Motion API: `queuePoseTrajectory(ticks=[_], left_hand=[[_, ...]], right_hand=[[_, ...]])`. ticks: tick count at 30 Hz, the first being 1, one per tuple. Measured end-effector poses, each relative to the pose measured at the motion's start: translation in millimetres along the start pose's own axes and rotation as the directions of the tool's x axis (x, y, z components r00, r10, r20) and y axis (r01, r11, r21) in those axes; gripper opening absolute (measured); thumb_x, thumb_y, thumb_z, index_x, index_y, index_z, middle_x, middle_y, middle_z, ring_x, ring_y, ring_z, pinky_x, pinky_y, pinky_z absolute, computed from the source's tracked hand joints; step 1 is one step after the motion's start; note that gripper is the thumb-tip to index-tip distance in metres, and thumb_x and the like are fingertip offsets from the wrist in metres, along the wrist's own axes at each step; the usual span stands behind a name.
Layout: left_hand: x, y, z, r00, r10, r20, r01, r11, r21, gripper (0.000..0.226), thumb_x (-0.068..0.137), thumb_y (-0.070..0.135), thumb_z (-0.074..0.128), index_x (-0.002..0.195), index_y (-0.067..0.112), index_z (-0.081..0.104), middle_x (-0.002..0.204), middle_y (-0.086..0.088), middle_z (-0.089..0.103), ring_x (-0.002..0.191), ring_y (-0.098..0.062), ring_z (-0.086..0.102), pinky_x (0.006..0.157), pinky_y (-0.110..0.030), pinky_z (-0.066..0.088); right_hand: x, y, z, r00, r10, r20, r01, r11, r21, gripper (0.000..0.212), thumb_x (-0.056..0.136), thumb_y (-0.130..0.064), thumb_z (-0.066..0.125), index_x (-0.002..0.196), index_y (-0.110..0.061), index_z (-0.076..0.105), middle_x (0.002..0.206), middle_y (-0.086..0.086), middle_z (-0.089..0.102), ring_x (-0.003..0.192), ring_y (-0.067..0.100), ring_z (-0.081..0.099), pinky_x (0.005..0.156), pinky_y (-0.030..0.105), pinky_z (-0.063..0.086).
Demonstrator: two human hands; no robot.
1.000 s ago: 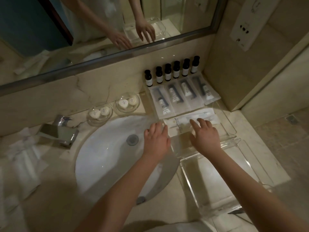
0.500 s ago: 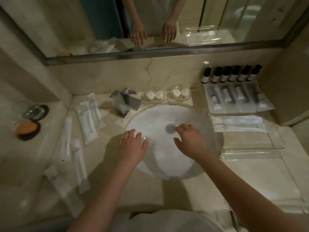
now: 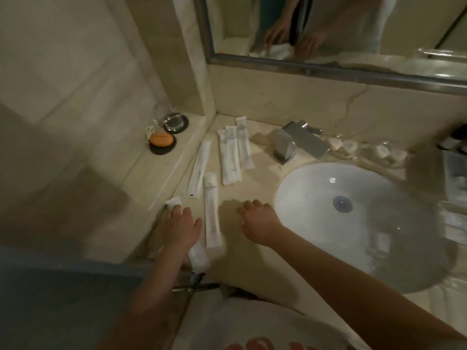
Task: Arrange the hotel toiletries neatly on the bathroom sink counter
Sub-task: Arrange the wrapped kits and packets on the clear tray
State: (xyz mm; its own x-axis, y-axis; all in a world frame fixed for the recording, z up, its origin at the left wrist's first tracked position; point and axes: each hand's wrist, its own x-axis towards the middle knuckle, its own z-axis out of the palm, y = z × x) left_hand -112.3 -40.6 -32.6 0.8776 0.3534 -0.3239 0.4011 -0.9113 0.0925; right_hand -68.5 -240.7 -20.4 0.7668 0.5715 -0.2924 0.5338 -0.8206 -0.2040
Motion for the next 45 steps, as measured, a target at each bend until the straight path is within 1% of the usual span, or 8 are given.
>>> queuePoseTrajectory(ticks=[6, 10, 14, 20, 26, 34, 38, 45], left_hand=[[8.2, -36.3, 6.2, 0.972, -0.233, 0.029, 0.233, 0.944, -0.233, 0.052, 0.088, 0.043, 0.050, 0.126, 0.008, 0.047, 0.126, -0.013, 0.048, 0.109, -0.027, 0.050, 0.088, -0.039, 0.047], [18.2, -42.3, 15.2, 0.950, -0.297, 0.093, 0.311, 0.897, -0.314, 0.061, 0.082, 0.045, 0.061, 0.124, 0.003, 0.045, 0.129, -0.017, 0.045, 0.116, -0.031, 0.048, 0.092, -0.040, 0.045], [26.6, -39.2, 20.4, 0.940, -0.321, 0.118, 0.342, 0.856, -0.387, 0.057, 0.082, 0.038, 0.067, 0.121, 0.002, 0.046, 0.125, -0.017, 0.052, 0.112, -0.030, 0.055, 0.082, -0.035, 0.048], [35.5, -36.4, 23.6, 0.925, -0.337, 0.175, 0.380, 0.817, -0.433, 0.043, 0.088, 0.028, 0.061, 0.121, 0.002, 0.052, 0.123, -0.017, 0.060, 0.110, -0.030, 0.061, 0.081, -0.035, 0.054], [34.5, -35.0, 17.7, 0.903, -0.379, 0.204, 0.425, 0.714, -0.556, 0.040, 0.090, 0.021, 0.058, 0.123, 0.000, 0.052, 0.122, -0.019, 0.060, 0.107, -0.033, 0.062, 0.080, -0.035, 0.052], [21.1, -4.3, 0.7, 0.947, -0.309, 0.086, 0.268, 0.616, -0.741, 0.023, 0.091, 0.018, 0.048, 0.110, 0.005, 0.054, 0.100, -0.013, 0.062, 0.082, -0.024, 0.058, 0.066, -0.032, 0.047], [15.7, 30.1, -13.4, 0.972, -0.236, 0.009, 0.152, 0.595, -0.789, 0.006, 0.090, 0.014, 0.049, 0.094, 0.011, 0.049, 0.095, -0.013, 0.061, 0.080, -0.026, 0.060, 0.066, -0.034, 0.050], [0.3, 108.2, -26.7, 0.998, -0.061, 0.016, 0.046, 0.534, -0.844, 0.006, 0.088, 0.009, 0.045, 0.093, 0.008, 0.048, 0.091, -0.013, 0.064, 0.082, -0.028, 0.066, 0.075, -0.045, 0.056]], right_hand=[[52.2, -52.8, 8.1, 0.993, 0.065, 0.101, -0.075, 0.992, 0.098, 0.053, 0.091, -0.034, 0.046, 0.137, -0.011, 0.031, 0.130, 0.012, 0.049, 0.116, 0.032, 0.047, 0.091, 0.042, 0.041], [68.7, -75.4, 23.4, 0.974, 0.214, 0.071, -0.223, 0.960, 0.169, 0.070, 0.088, -0.047, 0.048, 0.141, -0.010, 0.021, 0.126, 0.011, 0.048, 0.111, 0.030, 0.048, 0.085, 0.042, 0.044], [80.0, -87.9, 31.4, 0.948, 0.318, 0.018, -0.318, 0.940, 0.124, 0.066, 0.090, -0.032, 0.049, 0.142, -0.008, 0.016, 0.124, 0.013, 0.044, 0.107, 0.029, 0.047, 0.080, 0.037, 0.045], [96.1, -83.3, 32.2, 0.865, 0.490, 0.110, -0.489, 0.774, 0.403, 0.045, 0.090, -0.017, 0.049, 0.131, -0.009, 0.030, 0.111, 0.011, 0.059, 0.100, 0.028, 0.059, 0.081, 0.038, 0.049], [91.7, -65.3, 27.0, 0.864, 0.449, 0.228, -0.498, 0.695, 0.518, 0.031, 0.088, -0.021, 0.051, 0.116, -0.006, 0.054, 0.111, 0.010, 0.063, 0.102, 0.028, 0.061, 0.077, 0.031, 0.048], [65.9, -25.7, 15.1, 0.911, 0.380, 0.162, -0.395, 0.683, 0.614, 0.010, 0.092, -0.016, 0.041, 0.090, -0.006, 0.042, 0.098, 0.017, 0.053, 0.095, 0.036, 0.056, 0.078, 0.040, 0.044], [35.6, -2.5, -0.7, 0.916, 0.391, 0.089, -0.331, 0.612, 0.718, 0.012, 0.095, -0.014, 0.038, 0.090, -0.005, 0.044, 0.088, 0.012, 0.053, 0.071, 0.025, 0.053, 0.056, 0.030, 0.042], [-34.0, 60.3, -21.2, 0.854, 0.518, -0.047, -0.298, 0.562, 0.772, 0.022, 0.091, -0.013, 0.043, 0.069, -0.015, 0.039, 0.067, 0.001, 0.047, 0.063, 0.020, 0.045, 0.053, 0.029, 0.032]])
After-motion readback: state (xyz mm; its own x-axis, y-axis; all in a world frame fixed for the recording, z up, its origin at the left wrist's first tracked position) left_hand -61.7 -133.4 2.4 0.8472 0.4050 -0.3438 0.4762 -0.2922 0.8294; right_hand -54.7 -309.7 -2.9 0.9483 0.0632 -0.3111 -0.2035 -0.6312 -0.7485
